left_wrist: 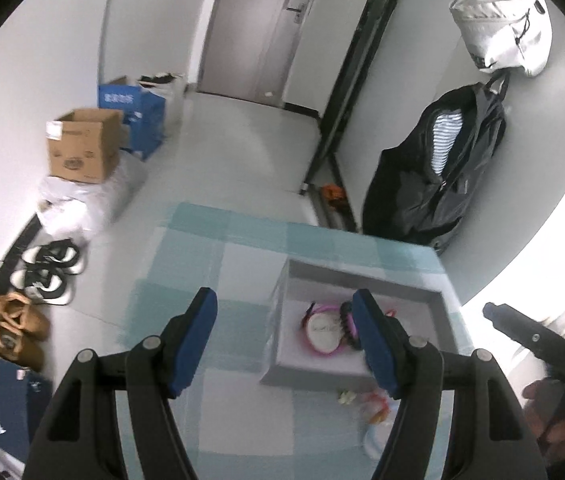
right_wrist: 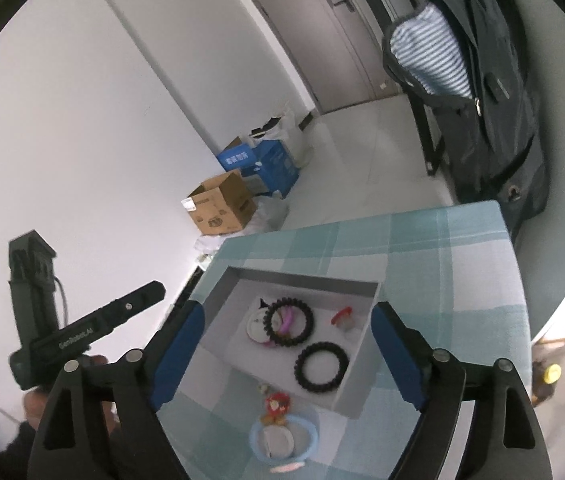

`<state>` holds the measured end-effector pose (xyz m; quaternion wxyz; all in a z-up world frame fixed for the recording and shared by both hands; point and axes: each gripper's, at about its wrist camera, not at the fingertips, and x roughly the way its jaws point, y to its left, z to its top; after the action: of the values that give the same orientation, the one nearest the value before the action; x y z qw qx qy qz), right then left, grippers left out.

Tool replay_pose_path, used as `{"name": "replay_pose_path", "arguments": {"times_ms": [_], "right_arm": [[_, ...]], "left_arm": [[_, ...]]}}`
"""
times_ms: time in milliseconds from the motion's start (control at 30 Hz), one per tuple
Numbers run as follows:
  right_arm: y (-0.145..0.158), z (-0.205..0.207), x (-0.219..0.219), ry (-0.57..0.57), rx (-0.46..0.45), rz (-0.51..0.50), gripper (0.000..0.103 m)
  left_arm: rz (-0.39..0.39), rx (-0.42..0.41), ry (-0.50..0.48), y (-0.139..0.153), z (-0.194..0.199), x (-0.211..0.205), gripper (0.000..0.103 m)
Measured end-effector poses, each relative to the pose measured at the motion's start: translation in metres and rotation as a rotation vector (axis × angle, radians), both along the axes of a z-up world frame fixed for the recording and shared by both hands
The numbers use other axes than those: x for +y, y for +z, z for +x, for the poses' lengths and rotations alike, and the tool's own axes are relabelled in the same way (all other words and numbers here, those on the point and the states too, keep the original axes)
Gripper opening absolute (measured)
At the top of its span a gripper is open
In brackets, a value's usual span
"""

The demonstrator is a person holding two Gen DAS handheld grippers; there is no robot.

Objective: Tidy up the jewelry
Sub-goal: 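Withdraw both tools from the box toward the remaining items on the table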

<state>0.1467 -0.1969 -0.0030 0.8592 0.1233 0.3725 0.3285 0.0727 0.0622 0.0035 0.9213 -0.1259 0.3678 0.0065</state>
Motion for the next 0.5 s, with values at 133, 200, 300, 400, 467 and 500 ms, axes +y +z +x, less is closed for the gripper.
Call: {"name": "replay_pose_path", "arguments": {"times_ms": [133,200,300,400,467,500], "right_arm": [[-0.005,-0.020,0.002,-0.007,-0.005,-0.038,0.086],[-0.008,-0.032,0.003,-0.012,-0.018,-0.077,0.087],[-0.012,-0.046,0.003,-0.018,-0.036,-0.120,0.091],[-0.017,-0.055,0.000,-0.031,-0.035,-0.156,0.092],[-0.022,-0.060,-0.003,-0.032,-0.025,-0.167,0.092],[-0.024,-0.062,-0.005,-0.034,-0.023,-0.172,0.092]], "left_arm": [[0.172,-0.013,0.011,0.001,-0.021,-0.023,0.066],[0.190,-0.002,-0.018,-0.003,-0.030,-0.031,0.066],[0.176,0.030,-0.034,-0.011,-0.041,-0.038,0.066],[0.175,0.053,-0.038,-0.014,-0.048,-0.041,0.066],[0.170,0.059,-0.032,-0.014,-0.054,-0.041,0.066],[0.159,0.062,-0.034,-0.014,-0.058,-0.041,0.067]]}}
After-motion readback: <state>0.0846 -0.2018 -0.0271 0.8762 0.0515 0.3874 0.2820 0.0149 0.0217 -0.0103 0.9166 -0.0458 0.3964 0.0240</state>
